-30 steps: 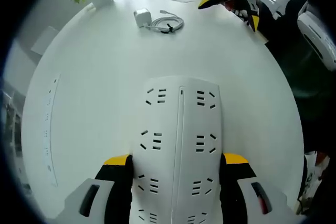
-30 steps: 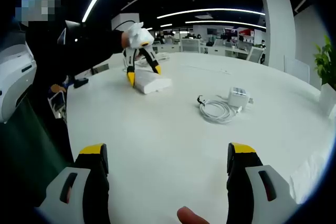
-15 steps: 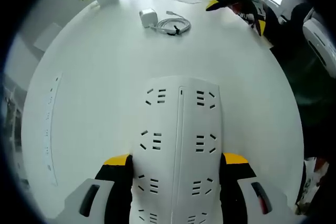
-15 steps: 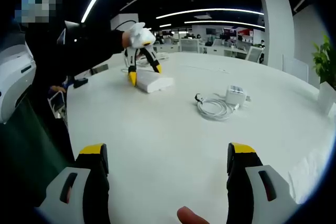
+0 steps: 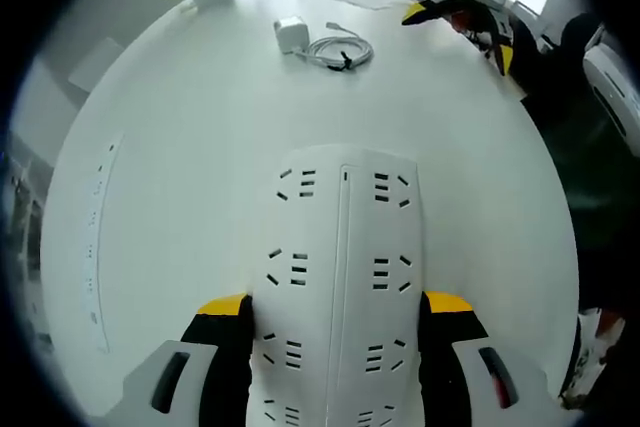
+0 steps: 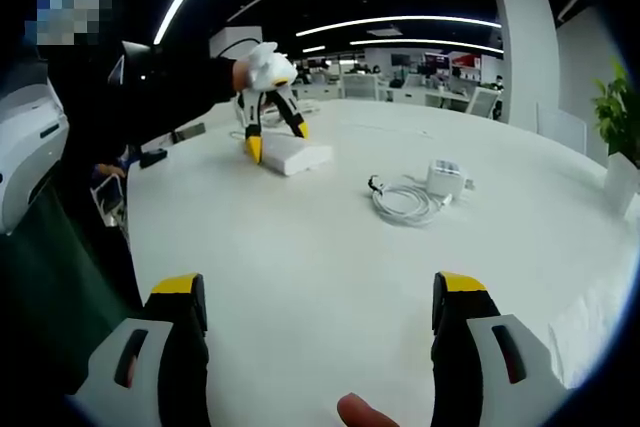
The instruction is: Straighten the power strip on the desk, plug the charger into it
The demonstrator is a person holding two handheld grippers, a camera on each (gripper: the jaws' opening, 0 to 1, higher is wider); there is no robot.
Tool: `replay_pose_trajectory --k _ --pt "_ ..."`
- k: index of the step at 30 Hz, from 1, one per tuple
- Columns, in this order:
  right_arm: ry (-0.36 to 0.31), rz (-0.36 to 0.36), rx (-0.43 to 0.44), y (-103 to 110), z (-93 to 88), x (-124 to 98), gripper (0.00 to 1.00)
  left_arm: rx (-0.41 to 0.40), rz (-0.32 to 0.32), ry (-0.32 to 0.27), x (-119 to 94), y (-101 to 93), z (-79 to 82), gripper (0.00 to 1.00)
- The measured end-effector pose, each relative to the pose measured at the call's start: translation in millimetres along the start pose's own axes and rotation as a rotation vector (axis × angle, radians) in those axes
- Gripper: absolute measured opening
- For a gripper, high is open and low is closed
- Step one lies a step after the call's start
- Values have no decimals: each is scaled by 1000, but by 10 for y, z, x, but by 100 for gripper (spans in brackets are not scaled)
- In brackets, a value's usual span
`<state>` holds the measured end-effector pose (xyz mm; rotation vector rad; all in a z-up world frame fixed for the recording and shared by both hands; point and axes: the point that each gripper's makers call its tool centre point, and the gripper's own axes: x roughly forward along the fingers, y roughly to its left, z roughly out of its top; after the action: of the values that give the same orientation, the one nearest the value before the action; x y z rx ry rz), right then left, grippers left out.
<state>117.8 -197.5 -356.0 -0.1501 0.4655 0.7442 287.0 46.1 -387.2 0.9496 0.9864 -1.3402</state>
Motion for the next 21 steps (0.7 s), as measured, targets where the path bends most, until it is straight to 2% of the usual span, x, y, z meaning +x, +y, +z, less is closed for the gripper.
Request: replay_pose_trajectory --k 21 --pt "0 13 -5 11 18 23 93 -24 5 -29 29 40 96 67"
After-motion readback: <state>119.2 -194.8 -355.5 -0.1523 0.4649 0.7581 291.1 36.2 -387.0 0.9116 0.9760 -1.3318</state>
